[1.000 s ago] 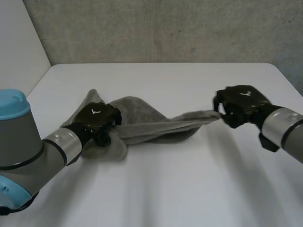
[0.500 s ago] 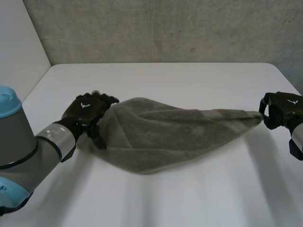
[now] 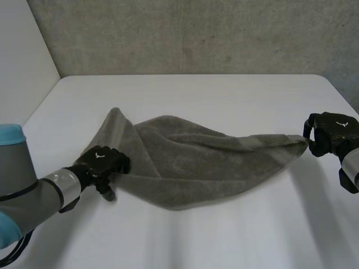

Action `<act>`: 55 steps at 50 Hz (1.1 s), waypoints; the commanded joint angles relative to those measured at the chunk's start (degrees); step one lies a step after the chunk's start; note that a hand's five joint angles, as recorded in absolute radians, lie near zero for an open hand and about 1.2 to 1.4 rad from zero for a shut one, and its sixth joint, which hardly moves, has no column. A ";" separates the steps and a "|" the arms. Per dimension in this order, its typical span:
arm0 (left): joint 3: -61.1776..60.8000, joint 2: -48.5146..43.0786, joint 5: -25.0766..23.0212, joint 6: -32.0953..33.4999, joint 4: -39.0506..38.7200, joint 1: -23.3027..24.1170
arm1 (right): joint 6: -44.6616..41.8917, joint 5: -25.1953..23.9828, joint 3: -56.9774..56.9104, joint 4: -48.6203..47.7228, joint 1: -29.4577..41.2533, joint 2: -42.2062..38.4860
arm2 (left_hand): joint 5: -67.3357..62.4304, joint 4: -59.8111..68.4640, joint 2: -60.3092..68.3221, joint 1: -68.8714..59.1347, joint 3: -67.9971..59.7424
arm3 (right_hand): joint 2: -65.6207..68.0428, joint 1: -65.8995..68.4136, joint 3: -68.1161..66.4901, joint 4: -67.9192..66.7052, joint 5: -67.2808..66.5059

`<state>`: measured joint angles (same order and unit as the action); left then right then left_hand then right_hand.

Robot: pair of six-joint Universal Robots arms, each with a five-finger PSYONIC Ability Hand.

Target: Fold the towel.

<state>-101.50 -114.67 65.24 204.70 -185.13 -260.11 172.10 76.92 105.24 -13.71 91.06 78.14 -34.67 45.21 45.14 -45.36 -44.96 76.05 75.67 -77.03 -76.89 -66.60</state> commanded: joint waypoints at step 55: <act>67.32 -14.17 4.62 -9.89 14.90 2.06 | -5.69 2.27 -51.24 9.80 18.02 -10.29 | -35.33 34.79 34.86 -34.64 -35.04 | 3.95 4.33 -2.97 -3.11 -3.40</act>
<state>-64.95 -124.63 62.29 207.20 -166.08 -259.22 154.91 78.79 64.54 7.03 109.00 66.24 -68.02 77.60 77.67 -76.37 -78.97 76.10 75.66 -77.06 -77.14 -66.61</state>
